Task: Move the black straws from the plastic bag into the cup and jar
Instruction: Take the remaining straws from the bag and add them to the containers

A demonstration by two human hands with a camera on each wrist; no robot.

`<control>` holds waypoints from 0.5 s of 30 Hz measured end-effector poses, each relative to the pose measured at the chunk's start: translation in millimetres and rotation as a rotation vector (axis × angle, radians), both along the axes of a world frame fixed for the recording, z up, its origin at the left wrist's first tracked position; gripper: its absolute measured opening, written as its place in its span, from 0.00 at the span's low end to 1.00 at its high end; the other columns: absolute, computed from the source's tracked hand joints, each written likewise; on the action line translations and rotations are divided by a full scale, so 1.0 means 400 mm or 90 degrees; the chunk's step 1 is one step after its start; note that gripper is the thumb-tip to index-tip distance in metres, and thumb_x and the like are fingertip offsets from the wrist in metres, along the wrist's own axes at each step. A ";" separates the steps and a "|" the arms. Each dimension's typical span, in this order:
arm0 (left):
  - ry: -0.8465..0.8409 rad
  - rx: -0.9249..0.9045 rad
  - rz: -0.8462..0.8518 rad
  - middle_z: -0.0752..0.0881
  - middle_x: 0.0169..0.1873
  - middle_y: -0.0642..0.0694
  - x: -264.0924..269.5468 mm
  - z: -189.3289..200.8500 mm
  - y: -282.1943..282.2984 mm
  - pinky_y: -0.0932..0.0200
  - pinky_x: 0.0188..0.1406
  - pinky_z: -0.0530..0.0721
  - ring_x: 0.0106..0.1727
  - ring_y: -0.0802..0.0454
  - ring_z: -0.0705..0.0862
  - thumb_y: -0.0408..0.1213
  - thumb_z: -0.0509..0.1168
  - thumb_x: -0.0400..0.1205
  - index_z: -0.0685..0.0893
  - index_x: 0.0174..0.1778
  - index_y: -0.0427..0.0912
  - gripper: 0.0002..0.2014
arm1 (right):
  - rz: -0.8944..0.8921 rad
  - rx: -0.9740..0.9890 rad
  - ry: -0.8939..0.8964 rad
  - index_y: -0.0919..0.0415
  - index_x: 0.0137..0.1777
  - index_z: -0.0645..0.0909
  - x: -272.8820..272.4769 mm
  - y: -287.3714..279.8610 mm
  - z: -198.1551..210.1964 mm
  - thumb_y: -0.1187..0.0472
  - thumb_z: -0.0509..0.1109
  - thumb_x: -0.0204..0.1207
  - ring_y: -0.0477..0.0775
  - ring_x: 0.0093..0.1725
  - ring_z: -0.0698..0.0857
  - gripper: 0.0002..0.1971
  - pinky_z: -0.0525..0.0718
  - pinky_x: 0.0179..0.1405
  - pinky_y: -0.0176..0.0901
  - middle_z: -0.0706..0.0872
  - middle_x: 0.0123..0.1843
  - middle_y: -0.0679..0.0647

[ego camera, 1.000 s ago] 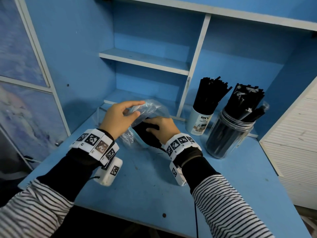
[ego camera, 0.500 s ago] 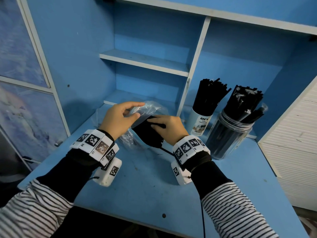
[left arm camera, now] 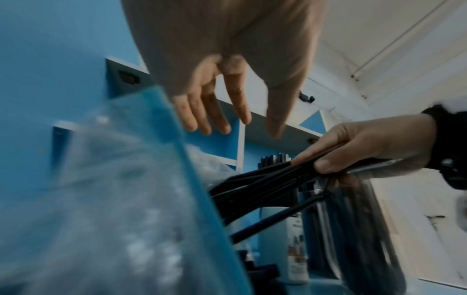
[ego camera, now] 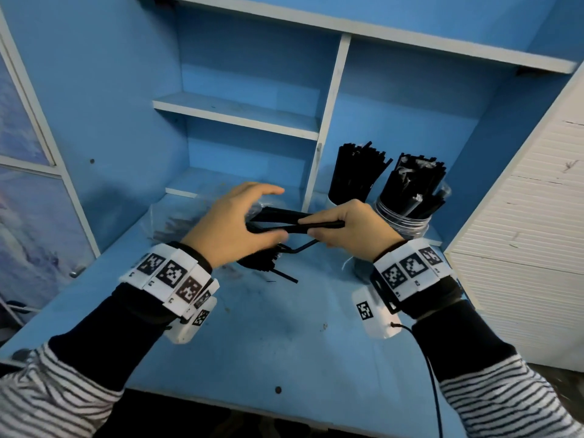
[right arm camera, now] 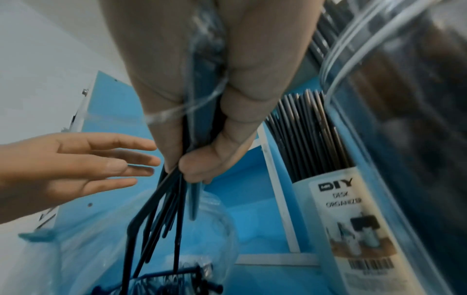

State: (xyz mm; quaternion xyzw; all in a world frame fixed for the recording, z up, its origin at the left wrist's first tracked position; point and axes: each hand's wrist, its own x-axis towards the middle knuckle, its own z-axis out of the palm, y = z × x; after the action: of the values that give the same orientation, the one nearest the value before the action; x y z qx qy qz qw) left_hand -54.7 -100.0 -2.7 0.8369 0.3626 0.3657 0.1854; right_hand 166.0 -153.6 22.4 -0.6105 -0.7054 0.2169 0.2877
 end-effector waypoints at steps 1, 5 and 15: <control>0.069 -0.006 -0.019 0.76 0.70 0.55 0.022 0.000 -0.008 0.64 0.70 0.66 0.71 0.58 0.73 0.56 0.79 0.66 0.72 0.74 0.55 0.41 | 0.003 -0.005 -0.005 0.48 0.57 0.89 0.005 -0.009 0.012 0.62 0.74 0.76 0.40 0.29 0.82 0.12 0.85 0.39 0.32 0.90 0.37 0.49; 0.251 0.032 -0.028 0.71 0.75 0.52 0.101 -0.025 -0.003 0.57 0.75 0.63 0.77 0.51 0.67 0.62 0.80 0.61 0.62 0.80 0.52 0.54 | 0.029 -0.022 -0.029 0.48 0.57 0.89 0.022 -0.043 0.055 0.61 0.74 0.76 0.42 0.29 0.82 0.12 0.81 0.38 0.35 0.88 0.32 0.51; 0.092 -0.061 -0.018 0.80 0.23 0.54 0.194 0.000 0.011 0.57 0.29 0.74 0.28 0.56 0.79 0.56 0.68 0.78 0.83 0.36 0.51 0.13 | 0.060 -0.027 -0.071 0.44 0.64 0.84 0.039 -0.130 0.182 0.54 0.73 0.78 0.39 0.30 0.83 0.15 0.79 0.34 0.28 0.90 0.39 0.47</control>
State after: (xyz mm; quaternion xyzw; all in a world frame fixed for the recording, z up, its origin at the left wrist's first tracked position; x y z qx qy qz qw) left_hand 22.8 -95.8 -2.8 0.8562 0.3803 0.2841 0.2040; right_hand 181.8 -205.5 95.1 -0.5933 -0.7437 0.2108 0.2245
